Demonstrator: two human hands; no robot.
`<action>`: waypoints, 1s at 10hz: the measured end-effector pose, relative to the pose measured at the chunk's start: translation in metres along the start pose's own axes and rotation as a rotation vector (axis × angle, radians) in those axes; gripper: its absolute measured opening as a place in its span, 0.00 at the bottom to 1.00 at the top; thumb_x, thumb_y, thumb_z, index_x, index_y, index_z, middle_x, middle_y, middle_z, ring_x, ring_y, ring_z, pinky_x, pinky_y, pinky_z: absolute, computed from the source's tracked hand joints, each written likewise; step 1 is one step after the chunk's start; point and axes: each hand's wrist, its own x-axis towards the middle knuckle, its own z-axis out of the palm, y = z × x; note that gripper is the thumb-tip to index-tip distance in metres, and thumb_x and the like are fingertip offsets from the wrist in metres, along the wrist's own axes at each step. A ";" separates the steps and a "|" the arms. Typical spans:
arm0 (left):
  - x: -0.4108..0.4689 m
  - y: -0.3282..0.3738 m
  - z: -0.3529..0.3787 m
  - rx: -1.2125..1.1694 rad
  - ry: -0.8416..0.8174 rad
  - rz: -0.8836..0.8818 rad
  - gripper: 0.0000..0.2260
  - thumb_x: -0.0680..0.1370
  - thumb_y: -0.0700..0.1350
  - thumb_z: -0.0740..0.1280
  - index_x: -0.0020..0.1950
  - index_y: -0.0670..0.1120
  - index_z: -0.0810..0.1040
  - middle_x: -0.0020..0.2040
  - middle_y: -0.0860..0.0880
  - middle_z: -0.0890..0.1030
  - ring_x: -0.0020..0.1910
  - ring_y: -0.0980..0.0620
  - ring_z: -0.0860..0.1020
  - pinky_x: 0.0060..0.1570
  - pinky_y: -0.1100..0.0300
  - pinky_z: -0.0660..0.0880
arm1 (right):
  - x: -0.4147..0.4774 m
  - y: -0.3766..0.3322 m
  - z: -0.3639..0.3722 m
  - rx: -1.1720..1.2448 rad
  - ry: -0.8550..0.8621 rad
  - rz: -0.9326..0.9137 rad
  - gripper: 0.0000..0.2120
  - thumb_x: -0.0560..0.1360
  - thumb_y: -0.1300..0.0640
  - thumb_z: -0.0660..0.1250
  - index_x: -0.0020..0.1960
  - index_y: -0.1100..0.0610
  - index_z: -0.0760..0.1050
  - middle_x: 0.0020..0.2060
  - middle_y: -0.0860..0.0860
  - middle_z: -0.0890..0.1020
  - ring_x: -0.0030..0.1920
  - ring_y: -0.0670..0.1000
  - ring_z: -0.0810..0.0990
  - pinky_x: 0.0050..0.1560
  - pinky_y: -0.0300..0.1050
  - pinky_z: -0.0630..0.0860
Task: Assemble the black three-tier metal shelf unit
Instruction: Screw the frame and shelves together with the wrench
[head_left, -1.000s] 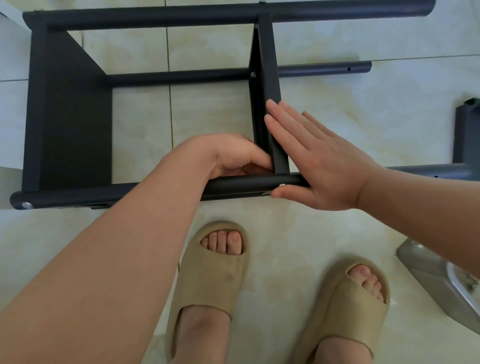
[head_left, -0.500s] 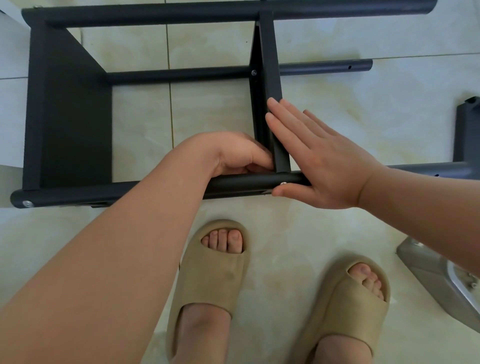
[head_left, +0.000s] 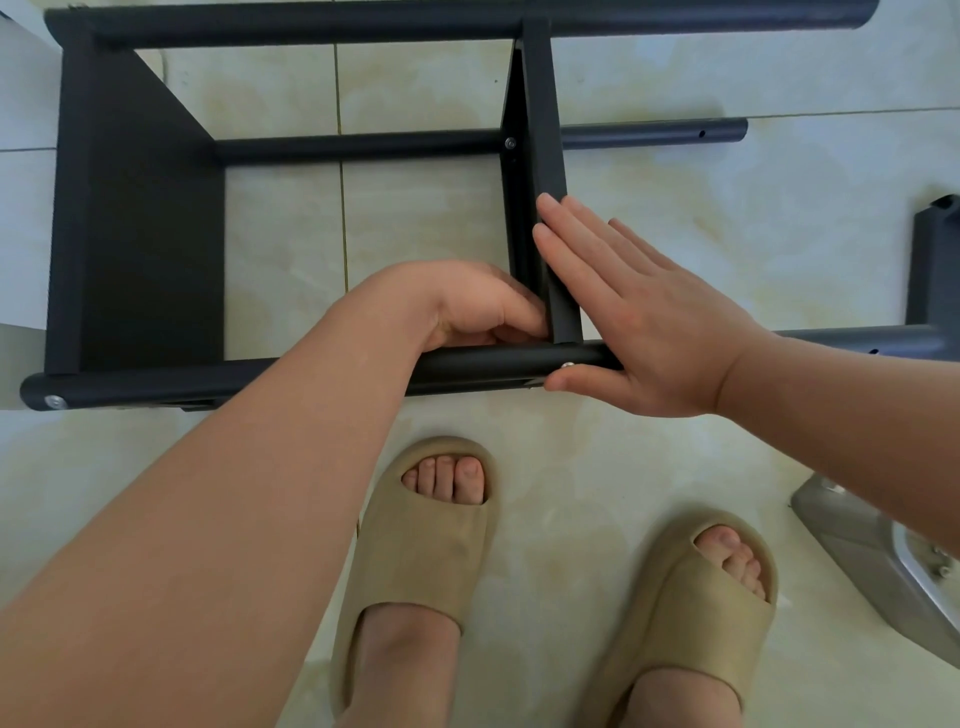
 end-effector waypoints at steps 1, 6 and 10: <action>-0.002 0.000 -0.002 -0.045 -0.043 -0.015 0.08 0.77 0.33 0.65 0.44 0.40 0.83 0.40 0.41 0.84 0.40 0.46 0.83 0.51 0.52 0.80 | 0.000 0.000 0.000 -0.001 0.004 -0.002 0.48 0.79 0.28 0.49 0.82 0.65 0.48 0.82 0.59 0.47 0.82 0.59 0.47 0.78 0.63 0.56; -0.005 0.002 -0.002 -0.063 -0.068 -0.038 0.10 0.78 0.35 0.65 0.41 0.42 0.84 0.38 0.42 0.84 0.38 0.48 0.83 0.44 0.56 0.80 | 0.000 -0.001 0.000 -0.006 0.011 0.000 0.47 0.79 0.28 0.50 0.82 0.65 0.48 0.82 0.59 0.48 0.82 0.59 0.47 0.78 0.63 0.57; -0.003 0.001 -0.002 -0.059 -0.065 -0.020 0.08 0.77 0.34 0.65 0.43 0.40 0.83 0.40 0.41 0.84 0.40 0.47 0.83 0.48 0.54 0.80 | 0.000 0.000 0.001 -0.010 0.017 0.001 0.47 0.79 0.28 0.50 0.82 0.64 0.49 0.82 0.59 0.49 0.82 0.59 0.48 0.77 0.64 0.58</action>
